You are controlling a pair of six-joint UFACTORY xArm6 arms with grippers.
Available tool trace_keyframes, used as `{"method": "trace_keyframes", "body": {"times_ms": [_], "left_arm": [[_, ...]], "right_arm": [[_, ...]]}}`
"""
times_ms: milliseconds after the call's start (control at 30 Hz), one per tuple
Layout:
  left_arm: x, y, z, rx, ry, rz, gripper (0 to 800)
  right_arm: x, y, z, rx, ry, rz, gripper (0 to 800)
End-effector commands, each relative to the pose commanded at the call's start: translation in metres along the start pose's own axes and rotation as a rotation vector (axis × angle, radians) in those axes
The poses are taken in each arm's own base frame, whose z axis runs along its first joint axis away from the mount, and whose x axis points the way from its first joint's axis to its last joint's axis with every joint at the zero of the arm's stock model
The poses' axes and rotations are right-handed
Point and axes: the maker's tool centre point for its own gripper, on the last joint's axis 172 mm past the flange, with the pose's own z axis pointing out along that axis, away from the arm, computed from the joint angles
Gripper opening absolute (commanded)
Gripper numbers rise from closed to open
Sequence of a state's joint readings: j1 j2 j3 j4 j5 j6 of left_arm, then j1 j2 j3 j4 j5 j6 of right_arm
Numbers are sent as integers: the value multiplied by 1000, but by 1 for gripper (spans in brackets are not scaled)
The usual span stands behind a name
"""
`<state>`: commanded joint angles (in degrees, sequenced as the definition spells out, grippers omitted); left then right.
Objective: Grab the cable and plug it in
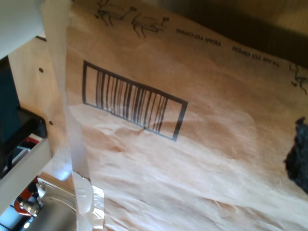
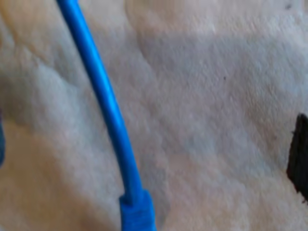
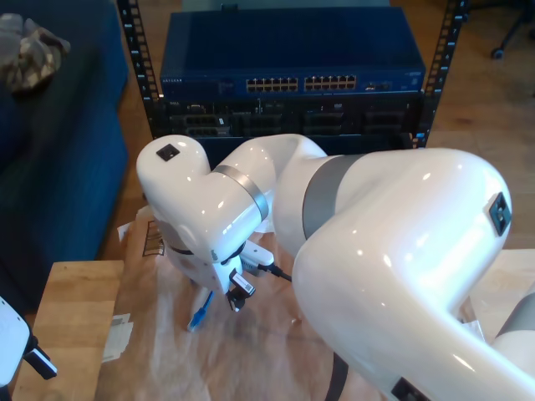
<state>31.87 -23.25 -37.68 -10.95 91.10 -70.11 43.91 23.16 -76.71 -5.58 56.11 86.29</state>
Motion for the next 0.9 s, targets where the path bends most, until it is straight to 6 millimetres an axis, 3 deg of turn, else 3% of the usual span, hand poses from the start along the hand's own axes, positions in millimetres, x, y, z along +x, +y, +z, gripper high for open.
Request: {"method": "trace_keyframes", "body": {"times_ms": [233,367,900], "left_arm": [[1,0,0,-1,2,2,800],[0,0,1,2,2,2,800],[0,0,1,4,1,5,800]], "right_arm": [[2,3,8,-14,-2,5,713],[3,2,10,-16,-2,8,583],[7,-8,12,-5,-23,41,201]]}}
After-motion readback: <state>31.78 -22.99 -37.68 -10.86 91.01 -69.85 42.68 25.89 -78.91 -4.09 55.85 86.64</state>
